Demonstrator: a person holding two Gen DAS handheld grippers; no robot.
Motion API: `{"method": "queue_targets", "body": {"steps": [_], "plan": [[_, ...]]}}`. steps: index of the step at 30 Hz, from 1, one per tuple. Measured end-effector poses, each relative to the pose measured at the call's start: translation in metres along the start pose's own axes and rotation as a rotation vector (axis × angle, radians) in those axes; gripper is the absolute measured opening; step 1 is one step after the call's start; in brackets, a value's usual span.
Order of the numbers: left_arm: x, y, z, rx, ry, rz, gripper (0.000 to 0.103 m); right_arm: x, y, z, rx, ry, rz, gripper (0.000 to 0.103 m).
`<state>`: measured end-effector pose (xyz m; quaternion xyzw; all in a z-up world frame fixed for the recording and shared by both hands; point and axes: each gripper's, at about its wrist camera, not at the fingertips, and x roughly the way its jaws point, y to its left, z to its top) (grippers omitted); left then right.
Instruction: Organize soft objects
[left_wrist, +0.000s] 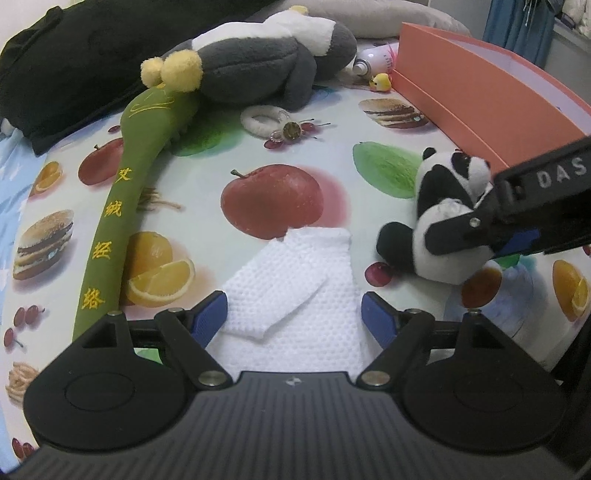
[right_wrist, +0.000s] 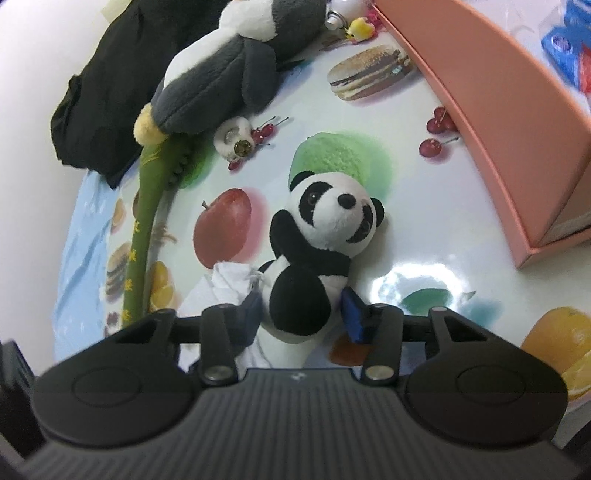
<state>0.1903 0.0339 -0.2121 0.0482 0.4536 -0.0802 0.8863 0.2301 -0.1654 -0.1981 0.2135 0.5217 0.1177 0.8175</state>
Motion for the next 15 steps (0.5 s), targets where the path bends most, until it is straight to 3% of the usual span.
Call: {"method": "queue_targets", "body": {"steps": [10,15], "plan": [[0.003,0.000,0.001,-0.035,0.030,-0.010,0.082,-0.021,0.002,-0.010,-0.141,-0.012,-0.078,0.049],[-0.001,-0.006,0.001,-0.044,0.036,-0.012,0.067,-0.029,-0.002,-0.015,-0.153,-0.013,-0.090,0.049]]}}
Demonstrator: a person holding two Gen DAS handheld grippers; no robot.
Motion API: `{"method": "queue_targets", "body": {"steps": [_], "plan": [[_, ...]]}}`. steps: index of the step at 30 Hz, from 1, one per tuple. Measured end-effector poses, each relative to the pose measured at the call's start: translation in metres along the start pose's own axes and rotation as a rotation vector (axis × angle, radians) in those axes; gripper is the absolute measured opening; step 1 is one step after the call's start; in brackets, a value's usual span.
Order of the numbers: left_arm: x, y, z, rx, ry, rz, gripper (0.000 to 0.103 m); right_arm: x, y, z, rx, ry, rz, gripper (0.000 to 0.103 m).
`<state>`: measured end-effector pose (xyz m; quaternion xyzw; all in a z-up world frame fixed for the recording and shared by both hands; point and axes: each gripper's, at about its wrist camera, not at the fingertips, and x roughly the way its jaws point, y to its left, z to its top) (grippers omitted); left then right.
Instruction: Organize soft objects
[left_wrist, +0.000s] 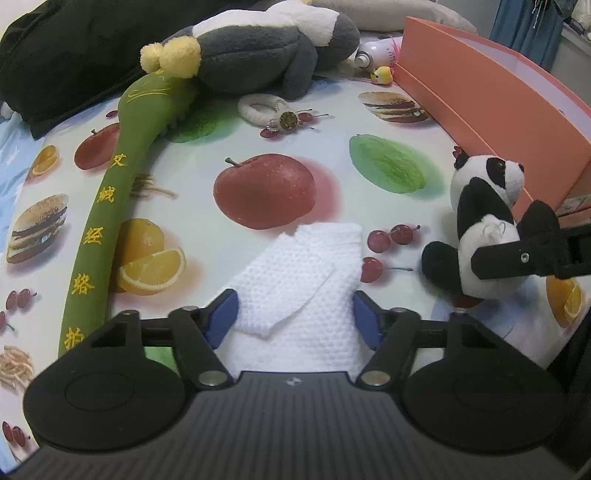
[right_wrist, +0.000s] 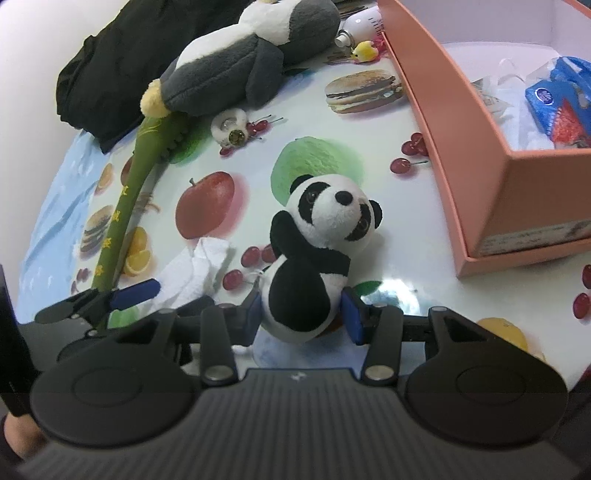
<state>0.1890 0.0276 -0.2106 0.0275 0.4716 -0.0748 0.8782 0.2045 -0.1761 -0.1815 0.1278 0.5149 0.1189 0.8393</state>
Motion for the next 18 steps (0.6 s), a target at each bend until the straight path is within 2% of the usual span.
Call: {"method": "queue_targets", "body": {"steps": [5,9,12,18], "plan": [[-0.007,-0.005,-0.002,-0.021,-0.001,-0.002,0.042,-0.008,-0.002,-0.005,-0.022,-0.013,-0.015,0.049],[-0.016,-0.001,-0.002,-0.100,-0.010,-0.030,0.016,-0.018,-0.002,-0.008,-0.053,-0.030,-0.023,0.048],[-0.029,-0.001,-0.001,-0.151,-0.029,-0.043,0.014,-0.028,-0.001,-0.011,-0.083,-0.051,-0.033,0.046],[-0.056,-0.012,0.000,-0.188,-0.072,-0.064,0.014,-0.045,-0.001,-0.015,-0.113,-0.085,-0.043,0.043]]}}
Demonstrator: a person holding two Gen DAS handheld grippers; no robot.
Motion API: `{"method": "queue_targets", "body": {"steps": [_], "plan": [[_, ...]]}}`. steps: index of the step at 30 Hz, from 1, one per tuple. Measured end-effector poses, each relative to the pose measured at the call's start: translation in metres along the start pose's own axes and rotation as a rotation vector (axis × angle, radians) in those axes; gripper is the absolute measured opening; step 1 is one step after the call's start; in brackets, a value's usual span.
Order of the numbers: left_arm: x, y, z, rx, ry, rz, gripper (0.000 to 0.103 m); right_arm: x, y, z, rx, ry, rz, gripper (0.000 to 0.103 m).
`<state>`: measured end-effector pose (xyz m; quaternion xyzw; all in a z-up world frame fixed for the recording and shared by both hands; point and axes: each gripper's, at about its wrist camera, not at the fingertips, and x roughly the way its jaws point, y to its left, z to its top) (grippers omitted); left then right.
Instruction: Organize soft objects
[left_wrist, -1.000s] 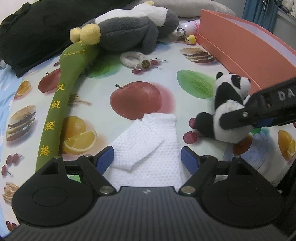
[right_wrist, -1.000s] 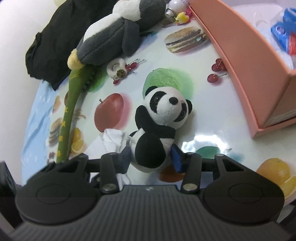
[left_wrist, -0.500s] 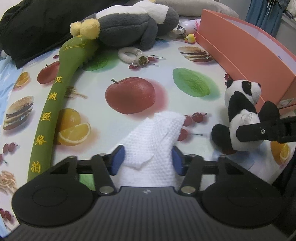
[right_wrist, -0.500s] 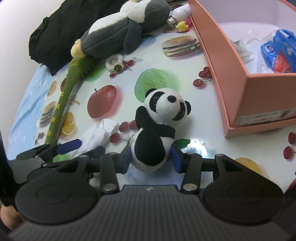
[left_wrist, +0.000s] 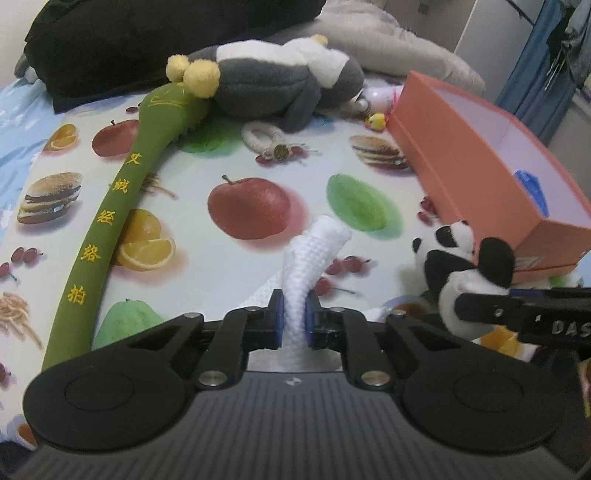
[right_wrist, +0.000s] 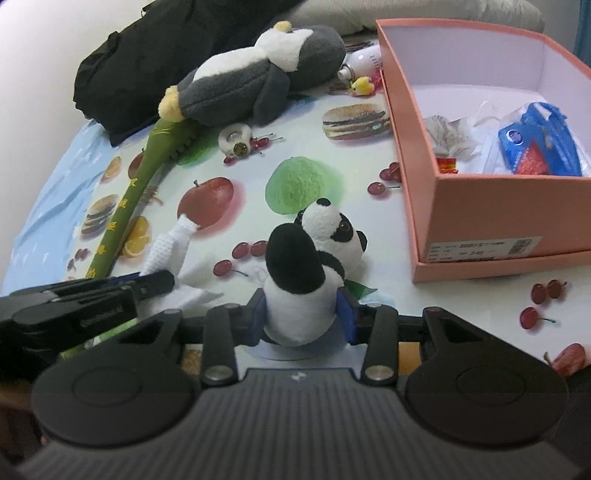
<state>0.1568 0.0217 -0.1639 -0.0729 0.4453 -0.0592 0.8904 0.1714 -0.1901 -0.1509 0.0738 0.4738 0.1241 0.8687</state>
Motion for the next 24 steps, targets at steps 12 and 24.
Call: {"method": "queue_targets", "body": {"steps": [12,24], "plan": [[-0.076,-0.034,0.009,-0.058,-0.126,-0.051,0.014,-0.076,0.005,0.001,-0.076,-0.151,-0.026,0.043],[-0.132,-0.071,0.017,-0.051,-0.205,-0.119,0.014,-0.148,0.002,-0.007,-0.080,-0.293,-0.048,0.043]]}}
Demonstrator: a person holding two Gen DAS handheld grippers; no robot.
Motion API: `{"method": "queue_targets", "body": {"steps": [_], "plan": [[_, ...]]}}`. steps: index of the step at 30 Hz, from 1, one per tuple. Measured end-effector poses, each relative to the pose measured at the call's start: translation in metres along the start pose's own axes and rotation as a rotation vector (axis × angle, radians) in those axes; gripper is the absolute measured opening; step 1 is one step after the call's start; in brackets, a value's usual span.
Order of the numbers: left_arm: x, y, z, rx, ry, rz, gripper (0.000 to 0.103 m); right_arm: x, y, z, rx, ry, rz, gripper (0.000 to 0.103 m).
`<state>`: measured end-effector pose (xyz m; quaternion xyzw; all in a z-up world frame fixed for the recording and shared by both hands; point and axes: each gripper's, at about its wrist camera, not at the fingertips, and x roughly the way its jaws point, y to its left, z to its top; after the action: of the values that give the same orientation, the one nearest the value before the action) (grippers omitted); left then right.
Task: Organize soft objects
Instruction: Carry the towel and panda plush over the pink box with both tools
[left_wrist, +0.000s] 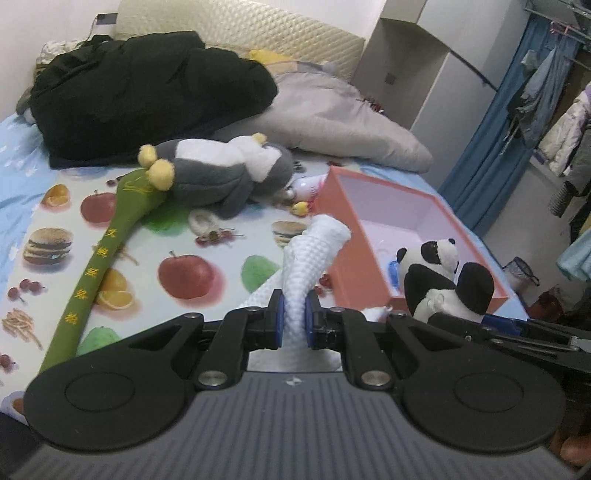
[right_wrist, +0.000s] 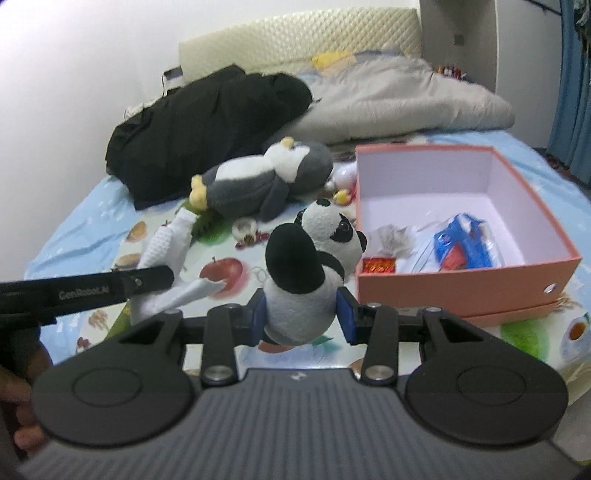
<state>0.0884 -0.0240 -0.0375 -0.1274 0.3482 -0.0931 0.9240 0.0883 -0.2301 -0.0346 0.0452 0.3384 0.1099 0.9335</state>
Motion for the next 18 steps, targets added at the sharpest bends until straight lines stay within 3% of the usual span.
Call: {"method": "queue_targets", "body": {"steps": [10,18], "plan": [[0.018,-0.052,0.008,0.038,0.020,-0.106,0.014,-0.026,-0.042,0.009,0.081,-0.027,-0.056,0.043],[0.066,-0.088,0.033,0.077,0.064,-0.152,0.014,-0.017,-0.083,0.026,0.135,-0.022,-0.096,0.043]]}}
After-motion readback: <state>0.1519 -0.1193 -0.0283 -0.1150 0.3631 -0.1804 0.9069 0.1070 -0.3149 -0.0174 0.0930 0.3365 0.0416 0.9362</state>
